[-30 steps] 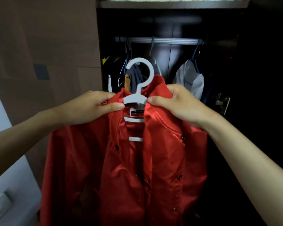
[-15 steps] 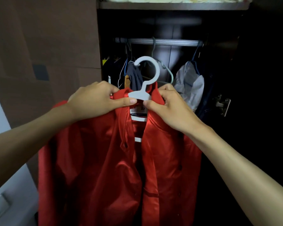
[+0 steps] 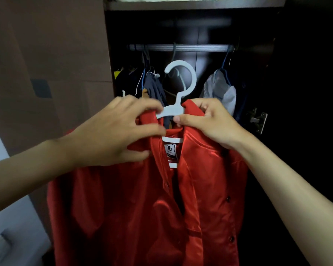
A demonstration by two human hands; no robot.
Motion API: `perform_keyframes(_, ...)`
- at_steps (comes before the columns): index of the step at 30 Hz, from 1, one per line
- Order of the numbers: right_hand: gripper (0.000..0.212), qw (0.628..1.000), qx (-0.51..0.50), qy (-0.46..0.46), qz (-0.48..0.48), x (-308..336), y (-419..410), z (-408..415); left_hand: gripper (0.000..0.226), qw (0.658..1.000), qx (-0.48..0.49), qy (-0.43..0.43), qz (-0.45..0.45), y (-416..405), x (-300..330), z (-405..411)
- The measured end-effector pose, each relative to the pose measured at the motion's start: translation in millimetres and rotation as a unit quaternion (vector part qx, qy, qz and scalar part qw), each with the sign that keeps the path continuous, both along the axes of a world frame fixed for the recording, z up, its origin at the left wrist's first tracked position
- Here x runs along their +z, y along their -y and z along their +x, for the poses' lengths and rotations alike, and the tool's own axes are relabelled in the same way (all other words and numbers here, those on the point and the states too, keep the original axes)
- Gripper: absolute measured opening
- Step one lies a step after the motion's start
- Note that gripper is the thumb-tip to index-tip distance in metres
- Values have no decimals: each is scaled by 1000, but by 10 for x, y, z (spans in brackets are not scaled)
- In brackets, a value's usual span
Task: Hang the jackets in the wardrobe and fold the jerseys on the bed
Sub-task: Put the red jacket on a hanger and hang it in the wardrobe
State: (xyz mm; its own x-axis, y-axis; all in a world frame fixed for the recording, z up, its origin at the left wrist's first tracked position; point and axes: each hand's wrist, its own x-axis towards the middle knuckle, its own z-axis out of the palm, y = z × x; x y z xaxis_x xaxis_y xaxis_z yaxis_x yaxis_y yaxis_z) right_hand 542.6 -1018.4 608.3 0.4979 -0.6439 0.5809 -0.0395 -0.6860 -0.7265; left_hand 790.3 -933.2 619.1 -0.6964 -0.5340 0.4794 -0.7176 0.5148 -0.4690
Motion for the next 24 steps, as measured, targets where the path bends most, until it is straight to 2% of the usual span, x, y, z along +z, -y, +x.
perform_keyframes(1,6,1000,6,4,5,9,-7,-2,38,999,-6,26,-30,39,-9,4)
perform_keyframes(3,5,1000,13,10,11,22,-13,9,35,999,-34,13,-38,85,-9,-24)
perform_keyframes(6,9,1000,21,6,18,33,-26,35,41,995,-38,-72,48,97,10,-149)
perform_keyframes(8,14,999,23,10,26,36,-36,40,36,986,-5,-139,90,129,34,-196)
perform_keyframes(10,7,999,21,11,34,43,-45,38,39,975,23,-188,119,173,79,-220)
perform_keyframes(11,11,999,19,11,36,37,-43,36,40,966,24,-209,153,195,102,-229)
perform_keyframes(13,20,999,12,2,34,19,-45,32,35,947,22,-229,223,221,135,-265)
perform_keyframes(16,21,1000,-3,-13,16,16,-60,37,28,950,54,-217,217,235,122,-302)
perform_keyframes(18,29,998,-43,-33,-22,0,-38,56,26,951,73,-221,205,254,105,-298)
perform_keyframes(20,35,983,-132,-80,-102,-31,14,74,23,946,90,-236,205,274,97,-289)
perform_keyframes(22,43,933,-255,-163,-194,-52,10,77,23,942,117,-238,206,285,83,-281)
perform_keyframes(24,52,897,-320,-237,-192,-27,-26,76,24,939,141,-235,206,282,54,-278)
